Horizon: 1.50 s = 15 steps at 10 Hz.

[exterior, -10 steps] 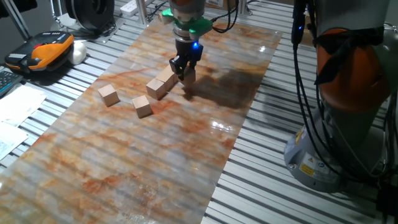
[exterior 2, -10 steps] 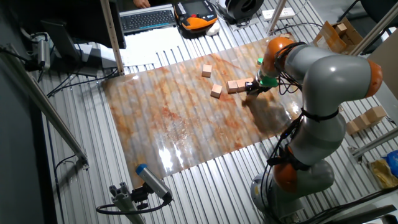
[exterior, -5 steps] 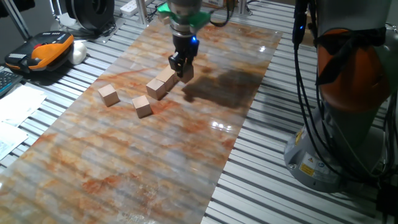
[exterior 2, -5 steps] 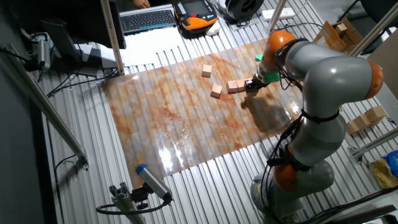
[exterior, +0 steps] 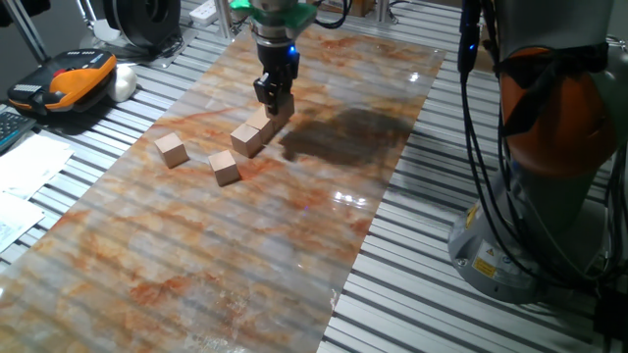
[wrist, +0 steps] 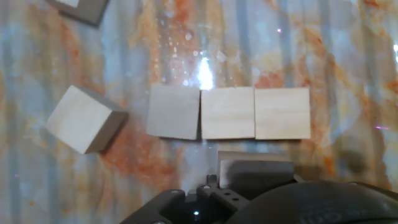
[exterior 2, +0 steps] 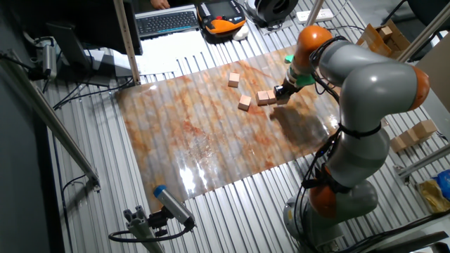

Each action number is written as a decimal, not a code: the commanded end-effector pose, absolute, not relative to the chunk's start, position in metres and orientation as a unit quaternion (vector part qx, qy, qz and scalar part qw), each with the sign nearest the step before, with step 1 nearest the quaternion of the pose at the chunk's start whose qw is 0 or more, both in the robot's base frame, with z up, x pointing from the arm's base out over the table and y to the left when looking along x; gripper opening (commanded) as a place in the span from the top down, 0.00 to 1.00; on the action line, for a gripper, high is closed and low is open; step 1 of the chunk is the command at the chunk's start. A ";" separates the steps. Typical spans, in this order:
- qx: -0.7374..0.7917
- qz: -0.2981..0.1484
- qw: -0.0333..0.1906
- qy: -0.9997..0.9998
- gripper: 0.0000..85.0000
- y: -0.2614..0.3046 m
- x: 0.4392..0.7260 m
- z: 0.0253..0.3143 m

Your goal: Stack the blocks into a pyramid shape

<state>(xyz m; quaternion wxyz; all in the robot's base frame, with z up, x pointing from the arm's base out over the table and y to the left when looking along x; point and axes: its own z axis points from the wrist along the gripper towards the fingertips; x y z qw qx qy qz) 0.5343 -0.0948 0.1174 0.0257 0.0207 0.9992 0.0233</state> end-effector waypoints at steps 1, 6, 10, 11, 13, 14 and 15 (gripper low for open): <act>0.017 0.025 0.026 0.999 1.00 -0.097 0.539 0.118; 0.014 0.030 0.021 0.999 1.00 -0.085 0.554 0.122; 0.005 0.031 0.024 0.999 1.00 -0.087 0.562 0.117; 0.006 0.030 0.022 0.999 1.00 -0.086 0.563 0.117; 0.005 0.029 0.018 0.999 1.00 -0.085 0.565 0.117; 0.005 0.028 0.018 0.999 1.00 -0.085 0.566 0.117; 0.005 0.026 0.018 0.999 1.00 -0.085 0.566 0.117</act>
